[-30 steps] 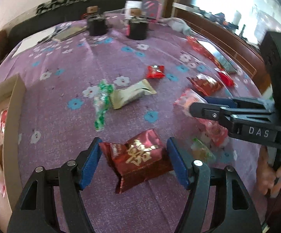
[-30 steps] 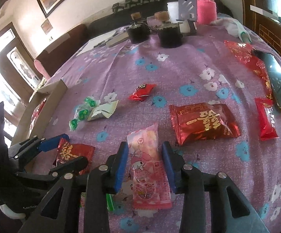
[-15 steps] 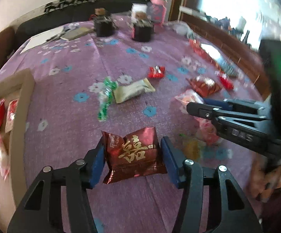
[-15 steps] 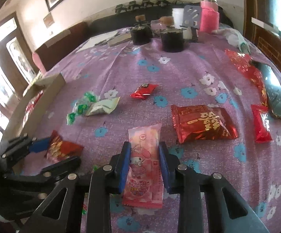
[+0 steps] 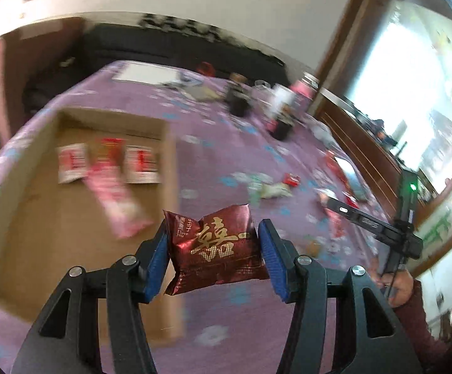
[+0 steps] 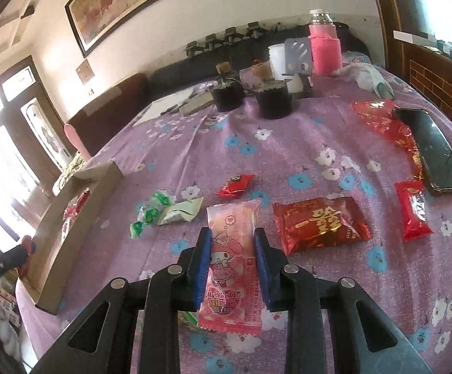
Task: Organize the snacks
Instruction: 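Carry both snacks to the box and release them inside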
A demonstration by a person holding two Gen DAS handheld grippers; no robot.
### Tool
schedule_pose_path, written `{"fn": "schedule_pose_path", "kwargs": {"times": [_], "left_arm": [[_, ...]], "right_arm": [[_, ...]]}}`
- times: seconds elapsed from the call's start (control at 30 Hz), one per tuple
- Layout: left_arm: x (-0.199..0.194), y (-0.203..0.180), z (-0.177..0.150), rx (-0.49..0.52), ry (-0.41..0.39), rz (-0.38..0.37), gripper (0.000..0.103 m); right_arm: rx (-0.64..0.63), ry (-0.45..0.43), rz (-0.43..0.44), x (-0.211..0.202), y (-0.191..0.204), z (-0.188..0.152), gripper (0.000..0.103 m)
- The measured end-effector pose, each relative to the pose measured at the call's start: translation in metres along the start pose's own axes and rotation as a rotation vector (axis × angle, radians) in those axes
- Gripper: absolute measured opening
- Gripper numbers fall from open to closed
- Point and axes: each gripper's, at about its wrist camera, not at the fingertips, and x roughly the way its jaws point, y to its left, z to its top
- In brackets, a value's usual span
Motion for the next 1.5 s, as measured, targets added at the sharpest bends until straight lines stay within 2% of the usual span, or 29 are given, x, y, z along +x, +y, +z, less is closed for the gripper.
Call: {"fn": "schedule_pose_path", "kwargs": {"times": [0.13, 0.3, 0.6, 0.83, 1.13, 1.3, 1.33, 1.5], "left_arm": [[-0.02, 0.05, 0.002, -0.08, -0.008, 0.077, 0.054], [-0.029, 0.085, 0.006, -0.109, -0.009, 0.146, 0.054], [-0.003, 0.107, 0.018, -0.102, 0.041, 0.194, 0.054], [0.027, 0.121, 0.025, -0.121, 0.11, 0.213, 0.054], [0.045, 0.139, 0.03, -0.188, 0.139, 0.245, 0.055], [0.039, 0.144, 0.033, -0.229, 0.117, 0.22, 0.058], [0.037, 0.145, 0.033, -0.239, 0.11, 0.21, 0.058], [0.026, 0.154, 0.033, -0.29, 0.093, 0.198, 0.058]], "right_arm": [[-0.003, 0.01, 0.032, -0.001, 0.015, 0.003, 0.028], [-0.064, 0.029, 0.098, -0.007, 0.066, 0.006, 0.028], [-0.201, 0.117, 0.245, 0.024, 0.189, 0.022, 0.027], [-0.313, 0.189, 0.286, 0.057, 0.263, 0.001, 0.027], [-0.347, 0.294, 0.307, 0.101, 0.298, -0.03, 0.027], [-0.351, 0.309, 0.307, 0.111, 0.305, -0.035, 0.028], [-0.359, 0.307, 0.305, 0.111, 0.307, -0.036, 0.031], [-0.384, 0.279, 0.303, 0.106, 0.311, -0.037, 0.032]]}}
